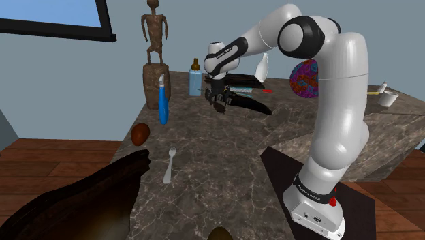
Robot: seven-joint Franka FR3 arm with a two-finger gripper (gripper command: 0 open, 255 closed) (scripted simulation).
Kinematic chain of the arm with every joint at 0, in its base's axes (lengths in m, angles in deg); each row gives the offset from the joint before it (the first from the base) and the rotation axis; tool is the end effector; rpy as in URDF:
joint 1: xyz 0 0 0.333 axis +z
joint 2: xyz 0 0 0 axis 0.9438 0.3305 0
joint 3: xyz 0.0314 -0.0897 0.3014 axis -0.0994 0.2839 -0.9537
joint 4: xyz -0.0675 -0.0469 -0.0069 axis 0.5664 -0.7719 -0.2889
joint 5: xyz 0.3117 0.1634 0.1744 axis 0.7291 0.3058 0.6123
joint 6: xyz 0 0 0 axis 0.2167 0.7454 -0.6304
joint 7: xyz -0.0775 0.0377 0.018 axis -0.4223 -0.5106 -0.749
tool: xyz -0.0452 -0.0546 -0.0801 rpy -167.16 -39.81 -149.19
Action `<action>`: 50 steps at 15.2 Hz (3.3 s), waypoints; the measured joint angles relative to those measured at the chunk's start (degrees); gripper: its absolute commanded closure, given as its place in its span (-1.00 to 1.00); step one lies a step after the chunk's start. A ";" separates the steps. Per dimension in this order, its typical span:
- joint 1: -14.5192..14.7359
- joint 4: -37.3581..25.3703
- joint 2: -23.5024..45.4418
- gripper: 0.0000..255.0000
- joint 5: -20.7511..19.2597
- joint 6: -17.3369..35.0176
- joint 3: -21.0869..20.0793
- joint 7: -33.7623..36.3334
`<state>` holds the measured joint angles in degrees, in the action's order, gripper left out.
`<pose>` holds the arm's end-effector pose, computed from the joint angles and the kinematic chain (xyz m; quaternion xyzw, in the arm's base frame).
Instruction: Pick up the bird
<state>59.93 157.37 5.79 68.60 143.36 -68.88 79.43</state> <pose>0.6168 -0.1736 0.3229 0.9525 -0.2961 -0.0372 0.0610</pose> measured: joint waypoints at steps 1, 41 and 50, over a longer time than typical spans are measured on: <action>0.02 0.31 -0.14 1.00 -0.04 0.15 0.01 0.03; -1.86 -5.37 3.56 1.00 3.87 -3.91 -0.46 -1.24; -1.84 -8.08 0.62 1.00 3.75 -9.56 -0.35 -1.52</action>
<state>58.09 149.29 6.41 72.35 133.79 -69.22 77.91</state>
